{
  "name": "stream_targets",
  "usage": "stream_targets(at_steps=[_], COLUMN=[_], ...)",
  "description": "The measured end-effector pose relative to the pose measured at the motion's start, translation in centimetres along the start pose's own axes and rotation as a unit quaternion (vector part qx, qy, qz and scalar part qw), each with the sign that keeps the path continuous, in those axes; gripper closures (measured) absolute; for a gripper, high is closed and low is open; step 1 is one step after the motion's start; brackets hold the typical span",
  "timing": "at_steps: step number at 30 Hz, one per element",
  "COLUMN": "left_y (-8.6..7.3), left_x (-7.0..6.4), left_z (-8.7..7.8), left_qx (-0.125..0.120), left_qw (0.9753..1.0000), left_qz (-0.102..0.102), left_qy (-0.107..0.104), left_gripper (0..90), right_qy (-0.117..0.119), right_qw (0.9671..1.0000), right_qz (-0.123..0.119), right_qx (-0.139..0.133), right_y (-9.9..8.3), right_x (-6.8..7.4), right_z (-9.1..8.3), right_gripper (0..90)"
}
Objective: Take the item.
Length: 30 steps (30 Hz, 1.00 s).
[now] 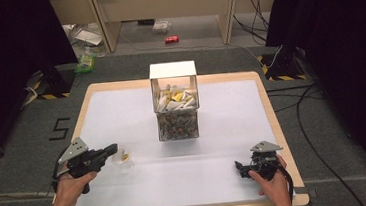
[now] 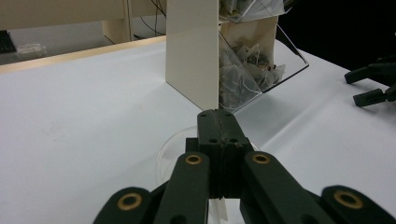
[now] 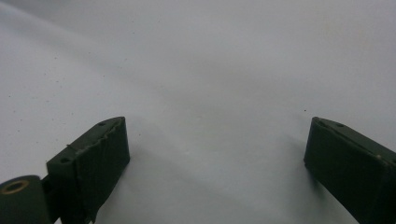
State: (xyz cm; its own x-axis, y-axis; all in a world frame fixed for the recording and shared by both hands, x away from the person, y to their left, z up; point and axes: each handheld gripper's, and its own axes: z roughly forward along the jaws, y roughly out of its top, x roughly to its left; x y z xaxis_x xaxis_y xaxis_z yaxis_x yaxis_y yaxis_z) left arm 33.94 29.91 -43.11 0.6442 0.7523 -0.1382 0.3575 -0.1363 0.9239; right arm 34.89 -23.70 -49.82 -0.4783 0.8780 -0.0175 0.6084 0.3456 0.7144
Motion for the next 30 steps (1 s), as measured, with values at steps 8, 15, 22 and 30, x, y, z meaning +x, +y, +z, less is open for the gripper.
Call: stream_targets(at_steps=[8,15,22,30], left_y=[-0.34,-0.55,-0.34,-0.13], left_x=[0.03,-0.02,-0.07,0.03], left_z=[0.18,0.19,-0.08,-0.35], left_qx=[0.001,-0.001,-0.007,-0.01], left_qw=[1.0,1.0,1.0,0.9999], left_qz=[-0.001,-0.001,0.0,-0.009], left_qy=[0.001,0.002,0.001,-0.003], left_gripper=[89.3,84.5,78.3,69.2], right_qy=[0.0,0.0,0.0,0.0], right_qw=[1.0,1.0,1.0,1.0], right_qz=[0.0,0.0,0.0,0.0], right_qx=[0.0,0.0,0.0,0.0], right_y=[0.0,0.0,0.0,0.0], right_x=[0.0,0.0,0.0,0.0], right_z=[0.01,0.0,0.0,0.0], right_gripper=[7.2,7.2,7.2,7.2])
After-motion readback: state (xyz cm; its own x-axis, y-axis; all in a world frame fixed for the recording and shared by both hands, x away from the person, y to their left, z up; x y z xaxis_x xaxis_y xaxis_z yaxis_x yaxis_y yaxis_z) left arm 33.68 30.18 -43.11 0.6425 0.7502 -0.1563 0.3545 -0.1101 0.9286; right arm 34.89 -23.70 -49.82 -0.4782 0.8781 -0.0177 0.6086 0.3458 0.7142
